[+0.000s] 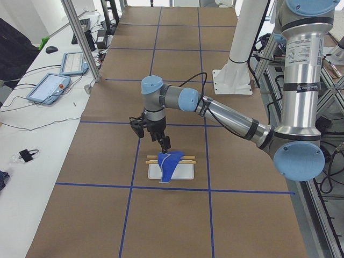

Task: Hang towel on rack

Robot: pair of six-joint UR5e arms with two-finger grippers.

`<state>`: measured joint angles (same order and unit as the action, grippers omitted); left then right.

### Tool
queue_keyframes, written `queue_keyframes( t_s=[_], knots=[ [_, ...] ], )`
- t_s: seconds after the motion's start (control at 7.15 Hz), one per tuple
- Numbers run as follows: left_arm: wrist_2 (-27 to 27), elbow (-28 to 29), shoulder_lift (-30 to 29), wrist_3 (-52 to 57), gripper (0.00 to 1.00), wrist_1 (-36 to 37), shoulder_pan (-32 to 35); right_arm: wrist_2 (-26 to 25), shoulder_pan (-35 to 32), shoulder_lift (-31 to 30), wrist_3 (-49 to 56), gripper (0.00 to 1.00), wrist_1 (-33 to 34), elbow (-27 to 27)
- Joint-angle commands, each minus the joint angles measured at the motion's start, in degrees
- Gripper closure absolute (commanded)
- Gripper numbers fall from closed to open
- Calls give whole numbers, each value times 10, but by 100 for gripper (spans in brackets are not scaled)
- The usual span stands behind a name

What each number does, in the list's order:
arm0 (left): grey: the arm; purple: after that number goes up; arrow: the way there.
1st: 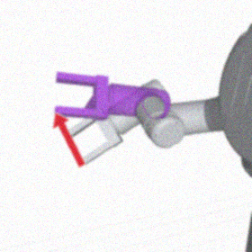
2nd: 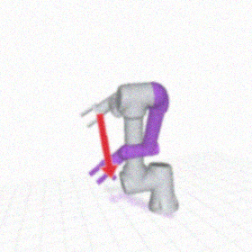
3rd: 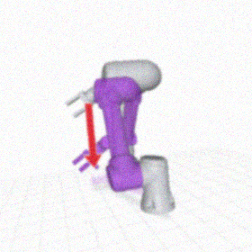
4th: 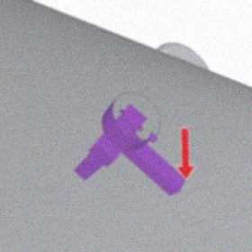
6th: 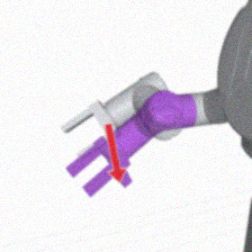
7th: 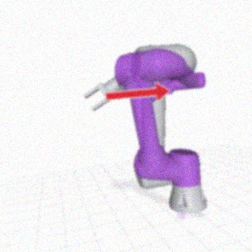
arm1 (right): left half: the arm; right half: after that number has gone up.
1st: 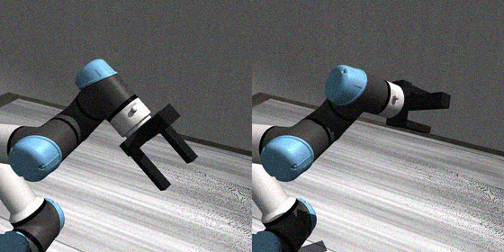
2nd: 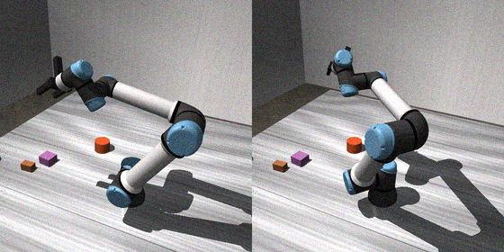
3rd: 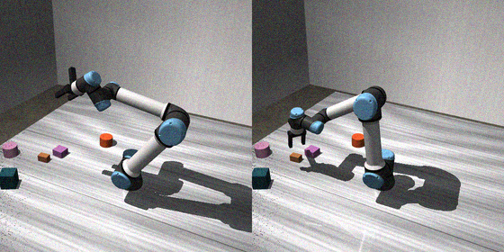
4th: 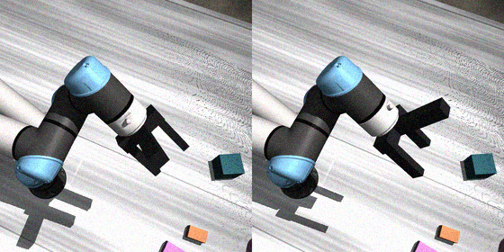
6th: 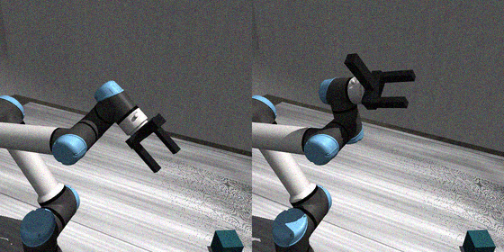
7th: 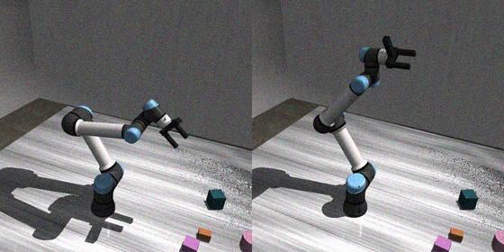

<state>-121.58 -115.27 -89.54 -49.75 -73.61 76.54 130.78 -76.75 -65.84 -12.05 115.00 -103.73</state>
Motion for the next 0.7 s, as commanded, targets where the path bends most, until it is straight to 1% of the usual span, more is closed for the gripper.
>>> queue_keyframes(
  t_s=[0.0,0.14,0.28,0.42,0.56],
  knots=[
    [-31,15,-18,186,1,-4,88,-8,-16,-16,50,0,31,16],
    [-34,29,-33,254,1,-3,120,-8,-50,-31,103,0,31,38],
    [-42,46,-35,292,1,-5,135,-7,-76,-63,133,0,26,53],
    [-47,42,-29,361,1,-7,136,-6,-107,-88,171,0,24,82],
    [-48,56,-27,420,1,-7,136,-5,-131,-126,207,0,16,90]
  ],
)
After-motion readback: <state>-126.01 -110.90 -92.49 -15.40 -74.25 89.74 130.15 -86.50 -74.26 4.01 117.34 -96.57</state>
